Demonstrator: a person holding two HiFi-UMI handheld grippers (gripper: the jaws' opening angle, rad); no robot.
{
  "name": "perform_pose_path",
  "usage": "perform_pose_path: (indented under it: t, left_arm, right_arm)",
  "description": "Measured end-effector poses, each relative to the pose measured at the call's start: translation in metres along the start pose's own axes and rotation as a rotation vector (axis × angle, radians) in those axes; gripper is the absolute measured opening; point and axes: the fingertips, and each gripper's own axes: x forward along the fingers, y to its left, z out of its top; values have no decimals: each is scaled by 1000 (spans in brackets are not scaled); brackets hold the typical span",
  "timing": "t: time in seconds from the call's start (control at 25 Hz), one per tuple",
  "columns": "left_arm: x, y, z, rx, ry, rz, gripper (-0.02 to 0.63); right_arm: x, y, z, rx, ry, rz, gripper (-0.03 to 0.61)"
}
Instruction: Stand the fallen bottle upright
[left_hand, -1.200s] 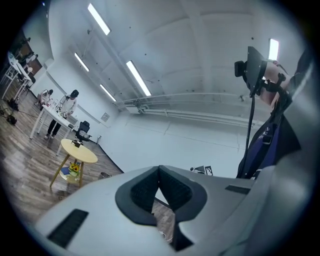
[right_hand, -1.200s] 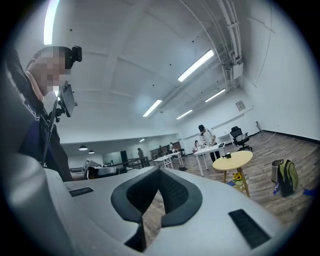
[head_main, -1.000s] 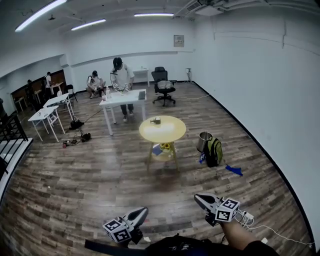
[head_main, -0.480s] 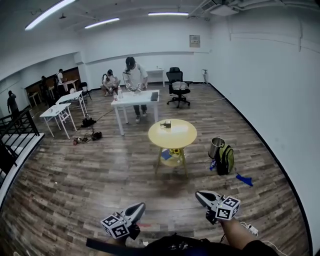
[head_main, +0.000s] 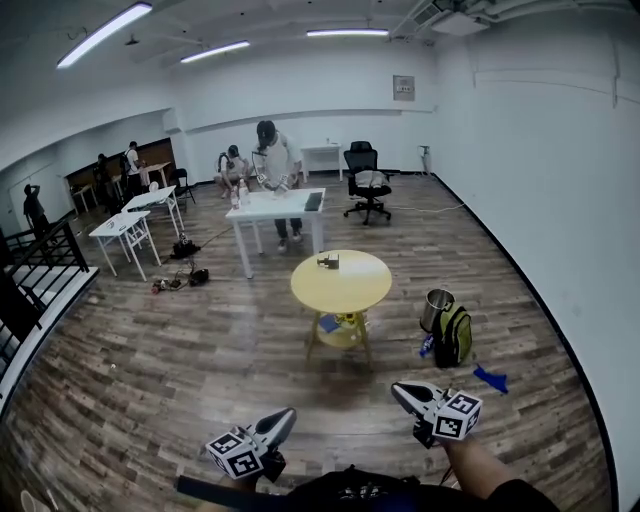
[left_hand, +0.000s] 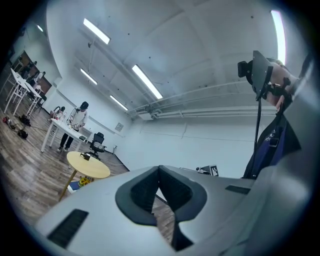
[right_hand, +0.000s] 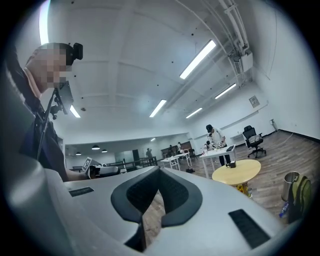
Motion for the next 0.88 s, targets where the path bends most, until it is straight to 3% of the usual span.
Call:
perform_pose_path:
  t: [0.36, 0.6, 0.88]
  left_arm:
    - [59, 27, -10, -20, 32, -12, 3]
    - [57, 100, 13, -16, 23, -59, 3]
    - [23, 211, 75, -8, 43, -114, 3]
  right_arm:
    - [5, -62, -1, 7, 15, -16, -11]
    - [69, -78, -3, -17, 21, -62, -12]
    - [194, -70, 2, -20, -1, -112, -11]
